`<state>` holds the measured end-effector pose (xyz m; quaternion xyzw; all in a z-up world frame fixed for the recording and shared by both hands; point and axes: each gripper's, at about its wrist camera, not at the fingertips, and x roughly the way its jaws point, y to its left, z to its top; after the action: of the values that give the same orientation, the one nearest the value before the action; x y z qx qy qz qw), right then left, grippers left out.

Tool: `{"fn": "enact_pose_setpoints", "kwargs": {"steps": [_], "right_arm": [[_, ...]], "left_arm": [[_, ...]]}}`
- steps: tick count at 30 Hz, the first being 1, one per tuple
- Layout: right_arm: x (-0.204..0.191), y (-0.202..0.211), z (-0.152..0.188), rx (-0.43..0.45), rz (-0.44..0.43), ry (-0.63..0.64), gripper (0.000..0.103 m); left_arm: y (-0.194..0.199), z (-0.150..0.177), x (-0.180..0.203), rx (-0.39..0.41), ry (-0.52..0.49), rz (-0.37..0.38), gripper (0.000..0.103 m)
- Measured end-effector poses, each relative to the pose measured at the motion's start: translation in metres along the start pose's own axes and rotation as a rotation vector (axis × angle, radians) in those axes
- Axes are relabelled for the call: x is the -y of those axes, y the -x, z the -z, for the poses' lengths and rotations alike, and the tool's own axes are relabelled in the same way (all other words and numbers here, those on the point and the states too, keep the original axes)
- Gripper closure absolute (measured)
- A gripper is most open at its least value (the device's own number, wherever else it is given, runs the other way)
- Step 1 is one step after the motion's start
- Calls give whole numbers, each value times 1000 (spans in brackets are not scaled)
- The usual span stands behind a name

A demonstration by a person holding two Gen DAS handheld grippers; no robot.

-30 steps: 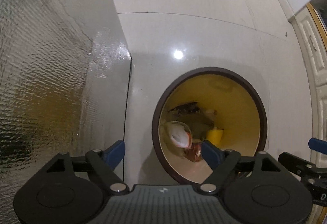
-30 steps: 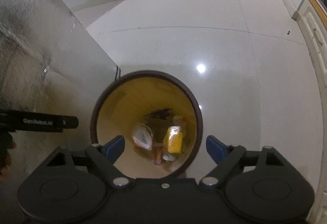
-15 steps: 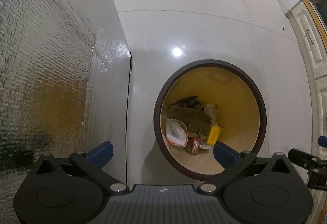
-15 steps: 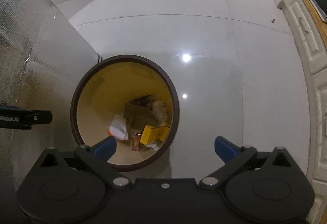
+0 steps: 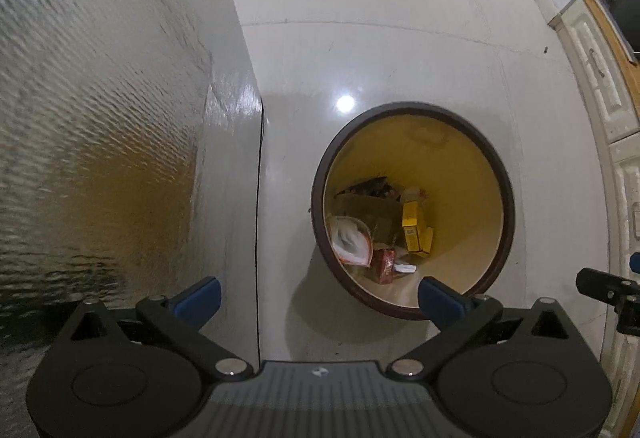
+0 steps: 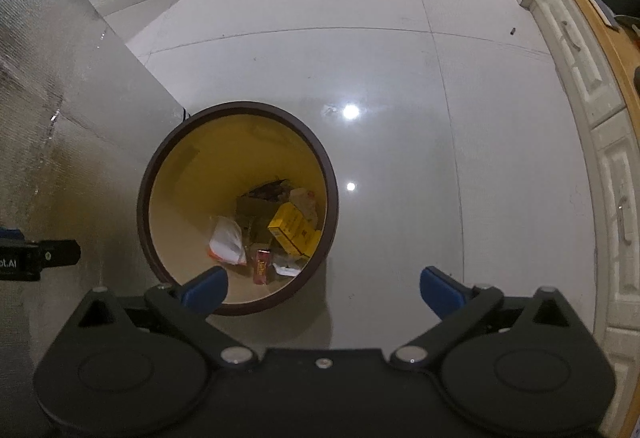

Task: Collect trash
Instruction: 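Raise both open tools from the bucket and return them over the table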

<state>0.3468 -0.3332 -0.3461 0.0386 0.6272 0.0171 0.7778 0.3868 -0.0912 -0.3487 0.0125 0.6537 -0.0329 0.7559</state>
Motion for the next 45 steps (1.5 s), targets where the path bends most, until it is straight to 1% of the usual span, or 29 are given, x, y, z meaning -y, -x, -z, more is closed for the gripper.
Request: {"fn": "enact_pose_setpoints", "kwargs": {"steps": [3, 9, 12, 20, 32, 36, 41, 45], "right_arm": [[0, 13, 2, 24, 3, 10, 0], [2, 44, 7, 92, 8, -13, 0], [1, 64, 11, 134, 1, -21, 0], [-1, 114, 19, 243, -3, -23, 0], [0, 190, 35, 437, 0, -29, 0], [1, 213, 42, 509, -6, -42, 0], [-3, 237, 48, 590, -17, -34, 0], [-5, 259, 56, 663, -29, -31, 0]], "left_arm": [[15, 0, 3, 42, -5, 11, 0], [51, 6, 9, 126, -28, 31, 0], [68, 12, 11, 158, -35, 40, 0], [123, 24, 16, 279, -51, 68, 0], [199, 44, 26, 449, -87, 89, 0], [226, 53, 31, 524, -104, 98, 0], [258, 69, 36, 621, -121, 82, 0], [283, 81, 39, 696, -130, 85, 0]]}}
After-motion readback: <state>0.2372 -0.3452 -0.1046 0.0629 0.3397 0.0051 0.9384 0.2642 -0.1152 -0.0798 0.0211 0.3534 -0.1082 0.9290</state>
